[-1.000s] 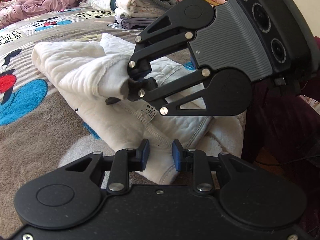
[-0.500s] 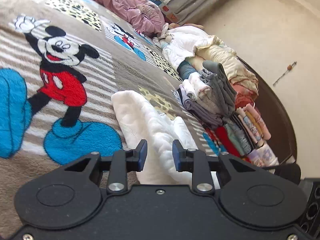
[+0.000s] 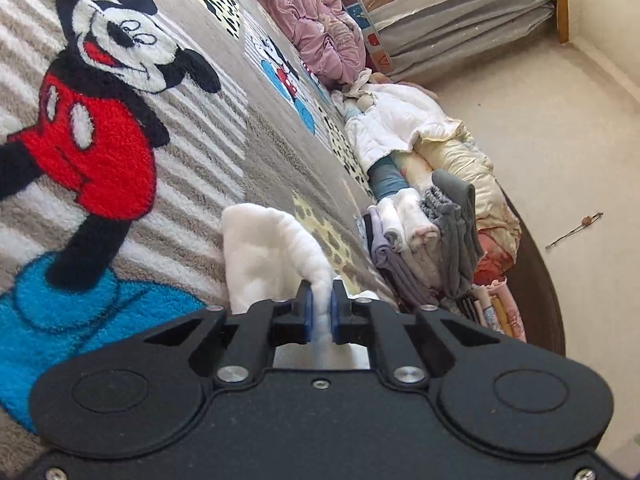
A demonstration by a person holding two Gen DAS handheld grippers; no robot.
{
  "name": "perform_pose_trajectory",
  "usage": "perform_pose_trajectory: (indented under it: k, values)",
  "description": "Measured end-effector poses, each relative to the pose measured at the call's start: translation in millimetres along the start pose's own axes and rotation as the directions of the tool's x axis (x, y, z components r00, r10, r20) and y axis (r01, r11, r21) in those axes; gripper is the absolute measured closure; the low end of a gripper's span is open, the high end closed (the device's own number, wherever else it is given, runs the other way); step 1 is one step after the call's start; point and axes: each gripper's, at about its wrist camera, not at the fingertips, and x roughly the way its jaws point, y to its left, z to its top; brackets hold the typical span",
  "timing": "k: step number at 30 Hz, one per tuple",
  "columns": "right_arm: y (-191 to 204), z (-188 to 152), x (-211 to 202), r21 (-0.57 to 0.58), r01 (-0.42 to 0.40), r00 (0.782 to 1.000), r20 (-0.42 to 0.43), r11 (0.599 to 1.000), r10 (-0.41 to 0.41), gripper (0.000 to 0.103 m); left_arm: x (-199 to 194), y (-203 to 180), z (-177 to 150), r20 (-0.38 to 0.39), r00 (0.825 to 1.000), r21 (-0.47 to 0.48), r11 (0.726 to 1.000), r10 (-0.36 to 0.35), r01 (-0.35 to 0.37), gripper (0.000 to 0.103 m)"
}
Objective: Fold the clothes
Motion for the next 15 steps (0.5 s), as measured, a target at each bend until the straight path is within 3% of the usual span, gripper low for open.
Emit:
perform_pose_trajectory:
  k: [2, 6, 9, 15]
  values:
    - [-1.0, -0.1, -1.4, 0.041, -0.004, 1.0, 0.005, 0.999, 0.004, 0.096, 1.9, -1.3, -0.6, 0.002, 1.0, 0.006, 1.0, 0.021, -0.021, 0.097]
    - [27.2, -4.4, 20.5, 0.068, -0.15, 0.989, -0.003, 0.986, 0.15, 0.095, 8.9, 3.1, -4.6, -0.024, 0.994, 0.037, 0.994, 0.104, -0.103, 0.097]
    - [37.2, -7.0, 24.6, 0.073, -0.142, 0.989, -0.02, 0.987, 0.144, 0.095, 10.8, -2.1, -6.2, -0.031, 0.991, 0.078, 0.989, 0.131, -0.128, 0.096]
    - [10.5, -4.8, -14.4, 0.138, -0.138, 0.99, 0.013, 0.981, 0.138, 0.092, 10.9, -8.4, -10.3, -0.023, 0.985, 0.15, 0.975, 0.169, -0.163, 0.095]
